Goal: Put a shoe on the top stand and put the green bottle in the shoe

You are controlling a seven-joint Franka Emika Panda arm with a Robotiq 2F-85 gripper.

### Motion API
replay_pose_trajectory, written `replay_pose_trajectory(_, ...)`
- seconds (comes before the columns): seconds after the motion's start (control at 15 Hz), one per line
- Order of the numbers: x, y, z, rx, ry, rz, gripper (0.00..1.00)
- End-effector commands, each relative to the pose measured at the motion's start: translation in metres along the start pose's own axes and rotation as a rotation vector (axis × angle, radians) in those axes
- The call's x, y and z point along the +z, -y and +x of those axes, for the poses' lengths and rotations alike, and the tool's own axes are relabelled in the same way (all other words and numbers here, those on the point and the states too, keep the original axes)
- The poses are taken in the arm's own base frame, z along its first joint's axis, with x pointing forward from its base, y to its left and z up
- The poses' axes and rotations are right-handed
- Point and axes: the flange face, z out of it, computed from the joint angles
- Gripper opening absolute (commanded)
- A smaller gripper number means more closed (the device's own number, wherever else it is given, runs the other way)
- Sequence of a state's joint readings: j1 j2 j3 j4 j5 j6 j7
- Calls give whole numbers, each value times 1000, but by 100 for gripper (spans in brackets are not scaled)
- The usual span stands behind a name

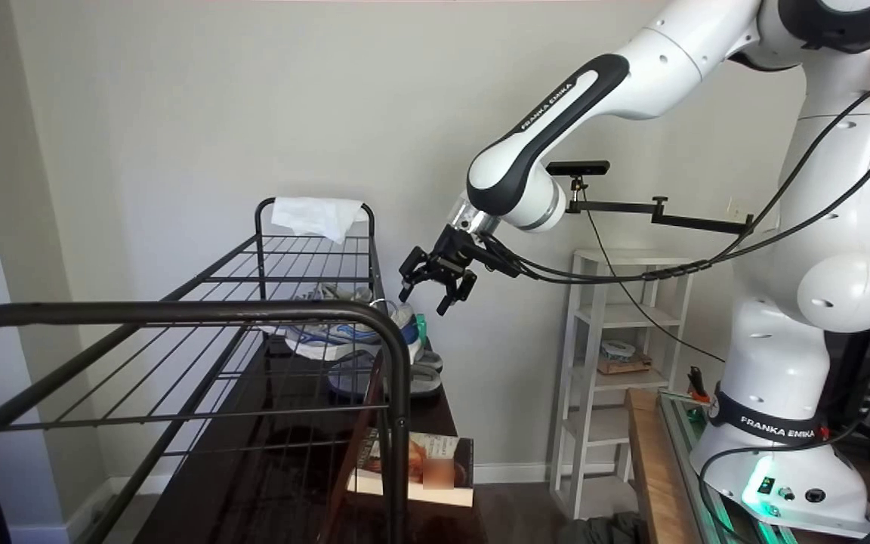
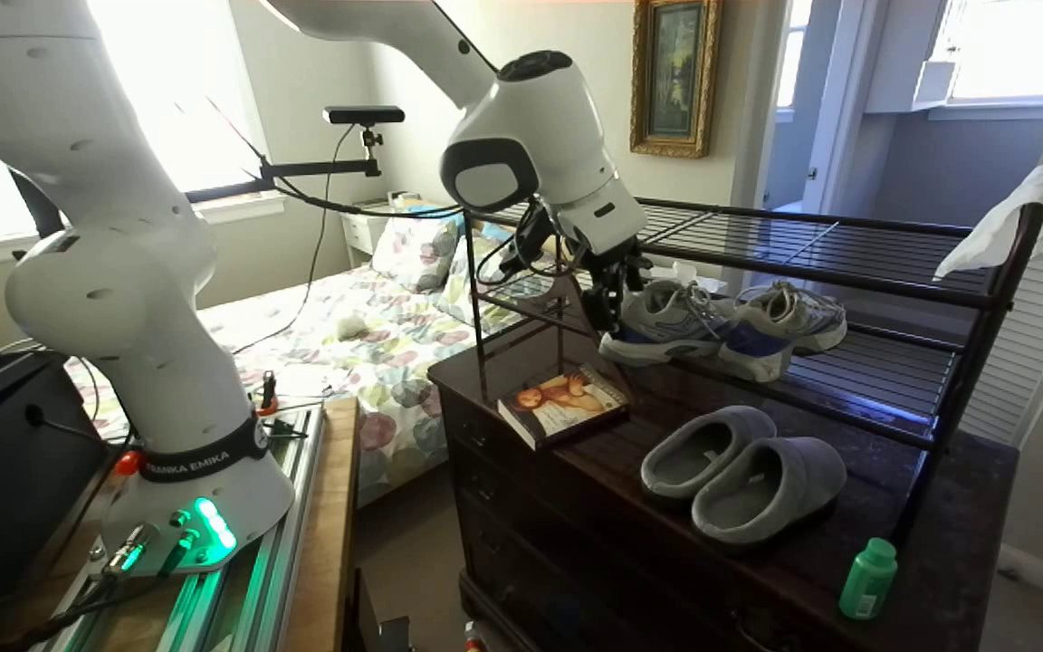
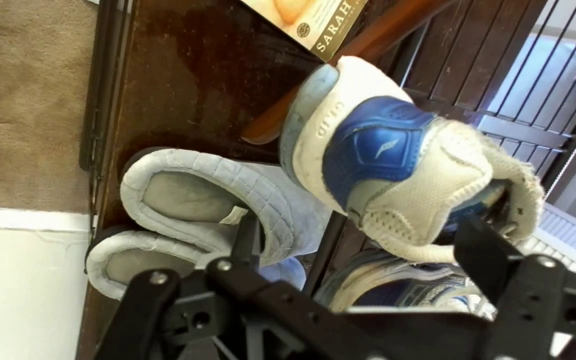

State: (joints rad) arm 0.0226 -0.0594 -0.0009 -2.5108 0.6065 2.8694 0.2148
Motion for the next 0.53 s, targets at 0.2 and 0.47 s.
replay_pose_trajectory(0.2, 1, 0, -13, -64, -29, 62, 100)
replay_pose_trajectory(0.47, 10, -5, -9, -58, -77, 65, 100)
